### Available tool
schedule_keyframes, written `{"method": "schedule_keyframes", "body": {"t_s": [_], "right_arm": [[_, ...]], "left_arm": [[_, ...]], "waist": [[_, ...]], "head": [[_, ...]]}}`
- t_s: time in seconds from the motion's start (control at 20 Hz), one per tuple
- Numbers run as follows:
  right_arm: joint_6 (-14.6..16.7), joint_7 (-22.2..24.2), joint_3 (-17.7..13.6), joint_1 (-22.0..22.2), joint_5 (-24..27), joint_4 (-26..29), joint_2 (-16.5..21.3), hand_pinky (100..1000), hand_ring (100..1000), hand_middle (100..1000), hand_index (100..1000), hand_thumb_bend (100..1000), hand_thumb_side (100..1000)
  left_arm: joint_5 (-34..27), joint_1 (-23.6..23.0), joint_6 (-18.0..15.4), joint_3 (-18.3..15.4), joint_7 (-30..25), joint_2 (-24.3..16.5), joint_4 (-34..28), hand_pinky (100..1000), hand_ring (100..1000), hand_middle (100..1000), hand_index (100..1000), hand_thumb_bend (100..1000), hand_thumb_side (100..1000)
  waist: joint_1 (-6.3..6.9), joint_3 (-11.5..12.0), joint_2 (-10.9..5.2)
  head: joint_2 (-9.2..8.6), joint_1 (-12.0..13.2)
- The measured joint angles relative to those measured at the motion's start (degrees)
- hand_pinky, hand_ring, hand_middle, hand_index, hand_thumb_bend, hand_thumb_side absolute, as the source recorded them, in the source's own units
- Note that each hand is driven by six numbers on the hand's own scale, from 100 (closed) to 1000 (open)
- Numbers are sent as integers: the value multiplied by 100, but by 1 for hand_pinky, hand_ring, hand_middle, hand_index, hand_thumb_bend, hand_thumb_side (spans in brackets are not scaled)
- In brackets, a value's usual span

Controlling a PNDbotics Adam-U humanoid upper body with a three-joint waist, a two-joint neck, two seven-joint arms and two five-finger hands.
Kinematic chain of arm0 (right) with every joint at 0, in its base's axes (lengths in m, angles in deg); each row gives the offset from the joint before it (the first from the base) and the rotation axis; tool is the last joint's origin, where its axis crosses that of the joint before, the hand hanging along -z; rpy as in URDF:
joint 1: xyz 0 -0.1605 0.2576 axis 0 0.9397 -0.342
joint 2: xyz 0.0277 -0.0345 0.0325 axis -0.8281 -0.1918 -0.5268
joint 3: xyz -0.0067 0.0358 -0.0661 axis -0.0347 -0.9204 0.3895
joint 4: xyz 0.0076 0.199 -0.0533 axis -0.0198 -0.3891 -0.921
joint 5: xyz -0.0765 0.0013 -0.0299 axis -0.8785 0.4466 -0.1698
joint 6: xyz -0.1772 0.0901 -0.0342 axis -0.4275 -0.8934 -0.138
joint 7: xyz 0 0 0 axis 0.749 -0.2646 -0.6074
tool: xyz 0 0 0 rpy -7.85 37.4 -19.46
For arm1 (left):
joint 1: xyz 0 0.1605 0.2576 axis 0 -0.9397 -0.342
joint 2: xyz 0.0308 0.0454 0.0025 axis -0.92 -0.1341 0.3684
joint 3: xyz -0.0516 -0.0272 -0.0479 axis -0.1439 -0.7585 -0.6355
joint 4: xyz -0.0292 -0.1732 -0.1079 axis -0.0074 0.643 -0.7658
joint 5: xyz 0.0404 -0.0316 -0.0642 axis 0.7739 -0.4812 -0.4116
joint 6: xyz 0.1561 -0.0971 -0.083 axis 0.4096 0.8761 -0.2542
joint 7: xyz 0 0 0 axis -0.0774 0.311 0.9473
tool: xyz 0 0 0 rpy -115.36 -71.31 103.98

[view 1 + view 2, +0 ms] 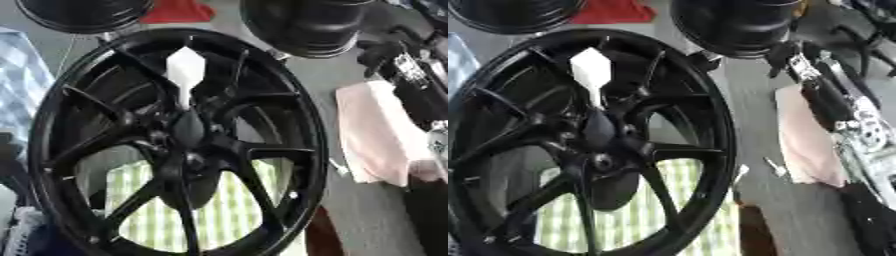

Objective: Pull the pin out of the wheel hub.

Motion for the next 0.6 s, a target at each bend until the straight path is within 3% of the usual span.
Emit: {"method": "schedule_keyframes", "body": {"t_s": [0.6], "right_arm": [[42, 0, 0, 30, -47, 0, -5, 920, 956, 413, 624, 100, 676]], "left_arm": [[74, 9, -247, -56, 155, -1, 0, 922, 789, 654, 799, 106, 809]], "waist": [[29, 10, 71]], "head": [[1, -107]]}}
